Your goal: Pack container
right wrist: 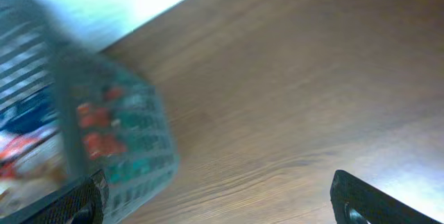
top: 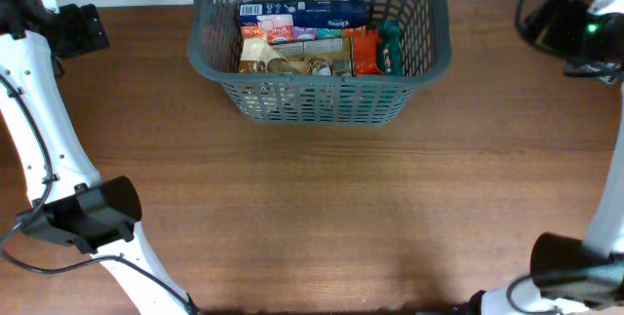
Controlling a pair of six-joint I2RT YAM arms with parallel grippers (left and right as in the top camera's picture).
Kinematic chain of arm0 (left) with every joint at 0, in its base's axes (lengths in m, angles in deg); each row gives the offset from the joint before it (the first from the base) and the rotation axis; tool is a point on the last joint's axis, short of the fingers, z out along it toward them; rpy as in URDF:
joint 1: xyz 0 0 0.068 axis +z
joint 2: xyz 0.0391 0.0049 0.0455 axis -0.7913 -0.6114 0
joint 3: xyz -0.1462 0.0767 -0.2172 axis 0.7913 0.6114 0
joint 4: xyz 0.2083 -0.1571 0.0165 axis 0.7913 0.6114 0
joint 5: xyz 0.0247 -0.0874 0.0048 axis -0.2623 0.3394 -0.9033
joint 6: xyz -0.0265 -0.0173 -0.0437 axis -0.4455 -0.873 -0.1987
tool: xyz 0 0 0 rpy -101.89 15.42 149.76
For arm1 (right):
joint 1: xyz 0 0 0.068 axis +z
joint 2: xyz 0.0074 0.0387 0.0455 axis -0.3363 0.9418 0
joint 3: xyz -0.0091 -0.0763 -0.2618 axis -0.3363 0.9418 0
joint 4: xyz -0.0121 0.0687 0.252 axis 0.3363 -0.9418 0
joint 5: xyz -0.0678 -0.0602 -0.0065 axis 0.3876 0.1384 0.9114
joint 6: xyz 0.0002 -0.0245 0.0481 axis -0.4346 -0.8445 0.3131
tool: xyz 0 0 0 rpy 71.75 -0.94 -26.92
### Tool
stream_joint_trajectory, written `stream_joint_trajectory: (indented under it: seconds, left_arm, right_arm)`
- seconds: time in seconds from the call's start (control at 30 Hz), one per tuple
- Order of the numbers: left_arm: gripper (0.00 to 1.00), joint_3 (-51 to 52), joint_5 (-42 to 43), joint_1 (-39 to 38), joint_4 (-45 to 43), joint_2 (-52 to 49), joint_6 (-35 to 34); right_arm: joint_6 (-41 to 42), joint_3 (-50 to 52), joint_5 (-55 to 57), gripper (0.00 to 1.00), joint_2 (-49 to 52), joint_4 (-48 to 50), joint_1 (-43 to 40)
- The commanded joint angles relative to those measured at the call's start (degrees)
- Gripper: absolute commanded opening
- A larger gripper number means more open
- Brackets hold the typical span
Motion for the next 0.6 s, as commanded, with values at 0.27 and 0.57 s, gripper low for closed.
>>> stream_joint_trajectory:
  seconds: [0.27, 0.57]
  left_arm:
    - [0.99, 0.1, 1.0, 0.1, 0.0, -0.5, -0.8]
    - [0.99, 0.1, 1.0, 0.1, 0.0, -0.5, -0.8]
  right_arm:
    - [-0.6, -0.1, -0.1, 0.99, -12.7, 0.2, 9.8]
    - [-0.8, 0.0, 8.0, 0.99, -15.8, 0.2, 9.8]
